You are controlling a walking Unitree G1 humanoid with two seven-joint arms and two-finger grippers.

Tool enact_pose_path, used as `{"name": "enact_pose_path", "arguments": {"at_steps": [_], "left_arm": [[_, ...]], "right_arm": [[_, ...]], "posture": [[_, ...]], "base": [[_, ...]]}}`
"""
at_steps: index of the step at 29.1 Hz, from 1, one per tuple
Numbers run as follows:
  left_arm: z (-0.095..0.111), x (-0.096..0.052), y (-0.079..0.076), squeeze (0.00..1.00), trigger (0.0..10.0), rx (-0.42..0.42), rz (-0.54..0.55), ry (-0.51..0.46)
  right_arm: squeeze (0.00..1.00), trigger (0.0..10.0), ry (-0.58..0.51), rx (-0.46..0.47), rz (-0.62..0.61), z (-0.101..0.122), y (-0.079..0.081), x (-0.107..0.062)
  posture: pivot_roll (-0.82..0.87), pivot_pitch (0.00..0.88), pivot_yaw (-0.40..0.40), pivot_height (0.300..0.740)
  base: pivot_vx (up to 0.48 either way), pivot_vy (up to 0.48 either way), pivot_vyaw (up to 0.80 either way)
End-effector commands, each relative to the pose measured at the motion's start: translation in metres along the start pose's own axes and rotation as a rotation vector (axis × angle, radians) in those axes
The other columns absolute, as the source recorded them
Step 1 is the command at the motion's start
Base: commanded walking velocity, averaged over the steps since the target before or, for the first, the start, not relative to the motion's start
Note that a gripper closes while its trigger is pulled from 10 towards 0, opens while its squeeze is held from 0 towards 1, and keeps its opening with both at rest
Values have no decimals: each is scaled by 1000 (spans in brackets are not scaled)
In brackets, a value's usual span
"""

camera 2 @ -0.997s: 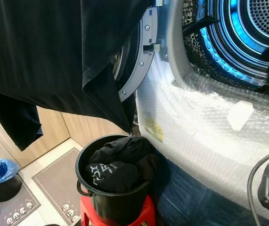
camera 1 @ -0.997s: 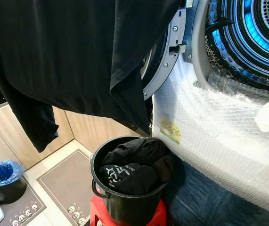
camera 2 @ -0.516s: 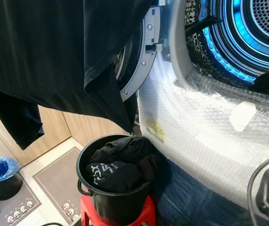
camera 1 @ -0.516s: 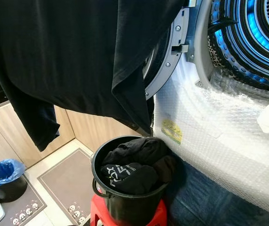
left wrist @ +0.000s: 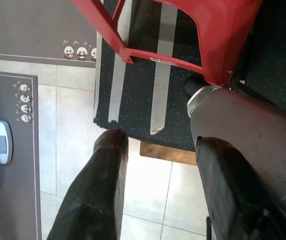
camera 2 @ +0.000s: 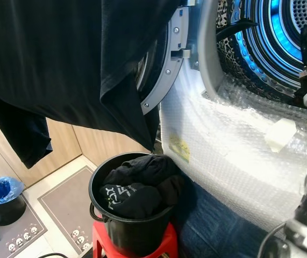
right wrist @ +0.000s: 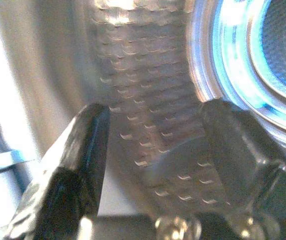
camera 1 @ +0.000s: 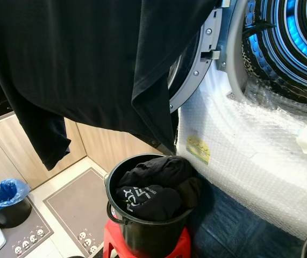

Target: Clothes washing

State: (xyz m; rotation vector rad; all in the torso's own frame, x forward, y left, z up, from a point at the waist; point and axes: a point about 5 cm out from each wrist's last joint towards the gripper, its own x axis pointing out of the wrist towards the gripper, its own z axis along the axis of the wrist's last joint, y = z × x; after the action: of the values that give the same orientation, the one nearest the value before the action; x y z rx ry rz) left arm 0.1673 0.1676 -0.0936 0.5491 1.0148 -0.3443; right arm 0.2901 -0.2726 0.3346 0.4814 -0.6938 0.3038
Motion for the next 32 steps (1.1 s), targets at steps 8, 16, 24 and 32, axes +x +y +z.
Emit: {"name": "enact_pose_path", "arguments": {"at_steps": [8,16,24,32], "left_arm": [[1,0,5,0,10000,9,14,8],[19,2,17,0,10000,-5,16,-40],[20,2,16,0,10000,-69,-16,-70],[15,0,9,0,10000,-125,-61,-105]], "right_arm": [[0,10000,-26,44,90,3,11,-7],[0,10000,471,303,755,-70,86,-91],[0,10000,555,358,765,-92,90,-105],[0,10000,682,318,713,-119,85,-119]], "posture": [[-174,0,56,740],[-188,0,79,740],[-173,0,64,740],[-180,0,63,740]], "base": [[0,0,0],[0,0,0],[0,0,0],[0,0,0]]}}
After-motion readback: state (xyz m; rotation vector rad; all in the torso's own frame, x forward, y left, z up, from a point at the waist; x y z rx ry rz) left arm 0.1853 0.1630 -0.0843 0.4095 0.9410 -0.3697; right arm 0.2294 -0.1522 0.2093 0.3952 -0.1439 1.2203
